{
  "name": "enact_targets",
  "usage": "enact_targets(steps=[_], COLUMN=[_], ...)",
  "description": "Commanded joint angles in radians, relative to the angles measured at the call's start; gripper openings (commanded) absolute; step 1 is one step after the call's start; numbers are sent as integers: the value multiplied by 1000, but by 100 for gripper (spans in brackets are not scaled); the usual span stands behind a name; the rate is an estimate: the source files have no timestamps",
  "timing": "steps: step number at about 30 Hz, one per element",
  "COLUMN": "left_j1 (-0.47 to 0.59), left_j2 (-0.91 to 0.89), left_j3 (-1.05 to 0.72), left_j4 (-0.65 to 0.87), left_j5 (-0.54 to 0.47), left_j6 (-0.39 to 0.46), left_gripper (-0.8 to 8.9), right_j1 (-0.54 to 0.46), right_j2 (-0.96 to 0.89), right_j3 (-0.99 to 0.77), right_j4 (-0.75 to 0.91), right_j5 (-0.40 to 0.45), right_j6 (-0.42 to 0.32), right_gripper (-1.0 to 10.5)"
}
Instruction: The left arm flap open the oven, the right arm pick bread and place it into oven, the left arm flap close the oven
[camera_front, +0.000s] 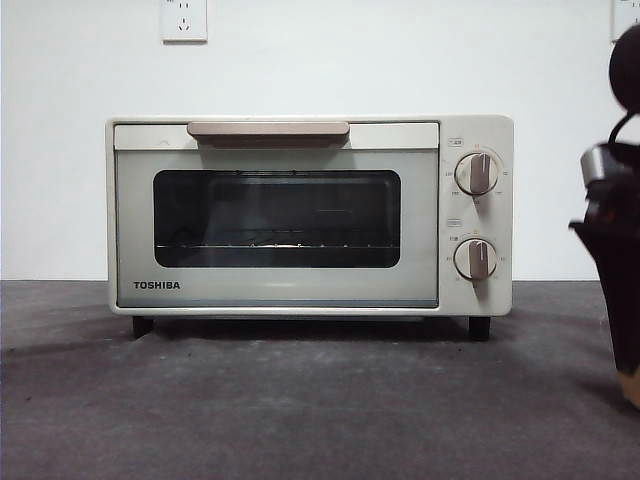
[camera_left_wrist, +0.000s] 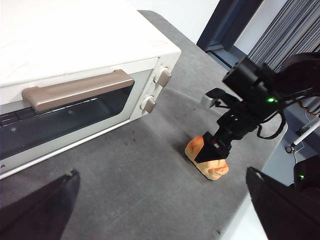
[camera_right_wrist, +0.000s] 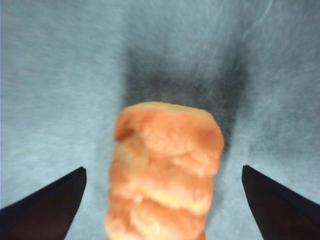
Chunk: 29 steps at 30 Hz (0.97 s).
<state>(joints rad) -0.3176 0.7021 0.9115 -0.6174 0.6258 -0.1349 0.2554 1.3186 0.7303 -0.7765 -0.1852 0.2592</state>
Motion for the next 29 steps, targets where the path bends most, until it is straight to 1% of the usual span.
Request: enact_targets(steps=[1, 3, 7, 9, 14, 17, 22, 26, 29], left_j1=[-4, -4, -4, -4, -5, -5, -5, -5, -5], left_j2=[10, 10, 10, 10, 10, 12, 35, 86, 139], left_j3=[21, 21, 21, 21, 21, 21, 22, 34, 51], left_j4=[11, 11, 11, 11, 10, 5, 3, -27, -66], left_j5=[-2, -2, -2, -2, -2, -2, -2, -1, -1], left_j6=[18, 18, 18, 18, 13, 9, -32, -39, -38], left_gripper=[531, 531, 531, 531, 531, 531, 517, 409, 307], right_j1=[5, 5, 5, 5, 5, 5, 5, 5, 5], right_j2=[48, 67, 80, 73, 27, -39, -188, -325, -434], right_j3=[4, 4, 4, 4, 5, 5, 5, 5, 5], right_j4=[14, 26, 38, 35, 9, -6, -18, -19, -21], right_j5=[3, 3, 3, 3, -8, -69, -194, -288, -360], right_j6=[-3, -10, -10, -10, -3, 11, 19, 22, 25], right_gripper=[443, 383, 204, 137, 109, 109, 109, 109, 109])
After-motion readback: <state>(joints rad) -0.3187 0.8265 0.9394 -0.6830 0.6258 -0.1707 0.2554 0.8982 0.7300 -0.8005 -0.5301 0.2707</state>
